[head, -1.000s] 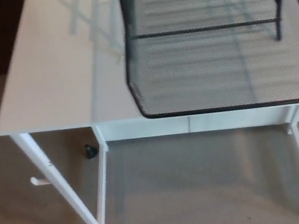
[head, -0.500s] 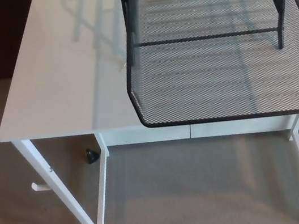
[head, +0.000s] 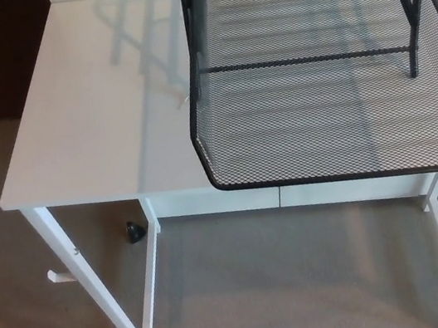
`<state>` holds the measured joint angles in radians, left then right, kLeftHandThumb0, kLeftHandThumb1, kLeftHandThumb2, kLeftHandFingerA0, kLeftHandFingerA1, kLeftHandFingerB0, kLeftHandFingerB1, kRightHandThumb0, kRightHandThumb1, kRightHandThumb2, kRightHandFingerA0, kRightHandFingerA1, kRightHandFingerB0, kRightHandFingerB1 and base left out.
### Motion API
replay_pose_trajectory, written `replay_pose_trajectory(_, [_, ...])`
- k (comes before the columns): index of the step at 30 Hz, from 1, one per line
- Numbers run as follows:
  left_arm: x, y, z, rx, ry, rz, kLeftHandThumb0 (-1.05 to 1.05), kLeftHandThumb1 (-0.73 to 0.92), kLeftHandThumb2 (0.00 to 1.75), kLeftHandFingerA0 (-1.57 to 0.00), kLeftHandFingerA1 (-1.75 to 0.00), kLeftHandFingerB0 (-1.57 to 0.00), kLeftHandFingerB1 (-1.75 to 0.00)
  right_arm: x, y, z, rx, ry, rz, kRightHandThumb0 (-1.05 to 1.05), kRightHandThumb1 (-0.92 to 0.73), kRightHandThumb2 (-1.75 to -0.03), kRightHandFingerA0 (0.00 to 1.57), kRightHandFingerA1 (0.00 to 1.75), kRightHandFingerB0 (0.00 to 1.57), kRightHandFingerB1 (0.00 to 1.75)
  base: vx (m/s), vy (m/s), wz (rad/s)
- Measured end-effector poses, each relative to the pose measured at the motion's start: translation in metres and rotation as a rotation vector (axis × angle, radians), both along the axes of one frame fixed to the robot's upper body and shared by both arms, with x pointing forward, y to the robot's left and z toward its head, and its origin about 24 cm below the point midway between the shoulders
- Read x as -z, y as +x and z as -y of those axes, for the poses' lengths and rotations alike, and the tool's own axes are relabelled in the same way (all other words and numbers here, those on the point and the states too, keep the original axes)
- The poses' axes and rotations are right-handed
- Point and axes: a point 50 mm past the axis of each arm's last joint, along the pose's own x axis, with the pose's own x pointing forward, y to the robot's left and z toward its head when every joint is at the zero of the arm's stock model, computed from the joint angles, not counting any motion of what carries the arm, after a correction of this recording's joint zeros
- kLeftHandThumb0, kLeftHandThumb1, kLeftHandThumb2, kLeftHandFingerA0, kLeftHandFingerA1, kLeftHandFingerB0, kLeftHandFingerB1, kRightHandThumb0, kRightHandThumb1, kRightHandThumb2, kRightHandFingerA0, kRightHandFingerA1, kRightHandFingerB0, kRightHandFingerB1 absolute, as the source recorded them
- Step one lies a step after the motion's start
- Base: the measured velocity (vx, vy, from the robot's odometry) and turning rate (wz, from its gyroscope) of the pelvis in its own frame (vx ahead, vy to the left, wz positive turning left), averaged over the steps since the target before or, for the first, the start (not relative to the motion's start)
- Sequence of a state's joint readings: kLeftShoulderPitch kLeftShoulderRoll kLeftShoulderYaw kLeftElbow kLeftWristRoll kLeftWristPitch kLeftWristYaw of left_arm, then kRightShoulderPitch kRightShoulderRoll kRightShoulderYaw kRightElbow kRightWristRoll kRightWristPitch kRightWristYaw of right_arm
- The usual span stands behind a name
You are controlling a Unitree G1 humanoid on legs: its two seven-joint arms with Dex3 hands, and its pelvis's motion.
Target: The robot walk towards a table in front and then pushes a layer of a file tray back to its original position using its right hand
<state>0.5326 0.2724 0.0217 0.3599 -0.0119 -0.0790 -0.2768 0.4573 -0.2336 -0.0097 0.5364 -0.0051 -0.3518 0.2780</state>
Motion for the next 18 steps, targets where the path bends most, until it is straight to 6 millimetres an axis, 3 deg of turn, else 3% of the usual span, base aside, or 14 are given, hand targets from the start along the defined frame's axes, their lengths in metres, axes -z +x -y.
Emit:
replay_pose_trajectory(2, [0.0,0.0,0.0,0.0,0.001,0.001,-0.16,0.64,0.58,-0.53,-0.47,-0.34,-0.38,-0.009,0.003,-0.007,-0.05,-0.013,0.054,-0.79,-0.51,-0.56,0.82,0.54,0.7,0.5,0.0,0.0,0.0])
replay_pose_trajectory(3, [0.0,0.001,0.0,0.0,0.001,0.001,-0.13,0.47,0.88,-0.46,-0.62,-0.22,-0.51,-0.013,0.004,-0.01,-0.069,-0.016,0.079,-0.79,-0.5,-0.56,0.79,0.53,0.68,0.49,0.0,0.0,0.0])
replay_pose_trajectory(4, [0.0,0.002,0.0,0.0,0.0,0.003,-0.13,0.47,0.88,-0.46,-0.62,-0.22,-0.51,-0.018,0.006,-0.014,-0.089,-0.017,0.113,-0.79,-0.5,-0.56,0.79,0.53,0.68,0.49,0.0,0.0,0.0])
replay_pose_trajectory(5, [0.0,0.002,0.0,0.001,0.0,0.004,-0.17,0.64,0.58,-0.54,-0.46,-0.35,-0.38,-0.024,0.008,-0.018,-0.104,-0.015,0.144,-0.78,-0.5,-0.56,0.78,0.52,0.67,0.48,0.0,0.0,0.0])
replay_pose_trajectory(6, [0.0,0.002,0.0,0.001,0.0,0.004,-0.16,0.64,0.58,-0.54,-0.46,-0.34,-0.38,-0.03,0.01,-0.021,-0.12,-0.013,0.18,-0.77,-0.41,-0.81,0.78,0.63,0.54,0.52,0.0,0.0,0.0])
replay_pose_trajectory(8, [0.0,0.003,0.0,0.002,0.0,0.006,-0.15,0.64,0.58,-0.54,-0.47,-0.34,-0.38,-0.043,0.013,-0.028,-0.144,-0.005,0.245,-0.74,-0.53,-0.57,0.72,0.5,0.63,0.46,0.0,0.0,0.0])
replay_pose_trajectory(9, [0.0,0.003,0.0,0.003,0.0,0.006,-0.15,0.64,0.58,-0.54,-0.47,-0.34,-0.38,-0.05,0.015,-0.031,-0.154,-0.001,0.276,-0.74,-0.53,-0.57,0.72,0.5,0.63,0.46,0.0,0.0,0.0])
replay_pose_trajectory(10, [0.0,0.003,0.0,0.003,0.0,0.006,-0.16,0.64,0.58,-0.54,-0.46,-0.34,-0.38,-0.057,0.015,-0.034,-0.163,0.004,0.308,-0.77,-0.49,-0.59,0.69,0.48,0.63,0.46,0.0,0.0,0.0])
replay_pose_trajectory(11, [0.0,0.003,0.0,0.003,0.0,0.006,-0.17,0.64,0.58,-0.54,-0.47,-0.34,-0.38,-0.063,0.016,-0.037,-0.171,0.008,0.335,-0.75,-0.44,-0.83,0.68,0.6,0.5,0.51,0.0,0.0,0.0])
replay_pose_trajectory(13, [0.0,0.003,0.001,0.003,-0.001,0.006,-0.17,0.64,0.58,-0.53,-0.47,-0.34,-0.38,-0.077,0.016,-0.042,-0.186,0.018,0.393,-0.71,-0.46,-0.84,0.62,0.58,0.49,0.51,0.0,0.0,0.0])
replay_pose_trajectory(14, [0.0,0.003,0.001,0.003,-0.001,0.005,-0.19,0.64,0.58,-0.53,-0.45,-0.34,-0.37,-0.081,0.016,-0.044,-0.191,0.02,0.409,-0.76,-0.55,-0.59,0.61,0.46,0.57,0.44,0.0,0.0,0.0])
replay_pose_trajectory(15, [0.0,0.003,0.001,0.004,-0.001,0.005,-0.19,0.64,0.58,-0.53,-0.45,-0.34,-0.37,-0.09,0.015,-0.048,-0.202,0.026,0.446,-0.76,-0.55,-0.59,0.61,0.46,0.57,0.44,0.0,0.0,0.0])
replay_pose_trajectory(16, [0.0,0.003,0.001,0.004,-0.001,0.004,-0.16,0.64,0.58,-0.53,-0.46,-0.34,-0.38,-0.094,0.015,-0.049,-0.206,0.028,0.461,-0.74,-0.51,-0.87,0.53,0.55,0.43,0.49,0.0,0.0,0.0])
replay_pose_trajectory(18, [0.0,0.003,0.001,0.005,-0.002,0.004,-0.17,0.65,0.58,-0.53,-0.46,-0.34,-0.37,-0.109,0.014,-0.055,-0.225,0.035,0.52,-0.7,-0.5,-0.86,0.51,0.56,0.43,0.5,0.0,0.0,0.0])
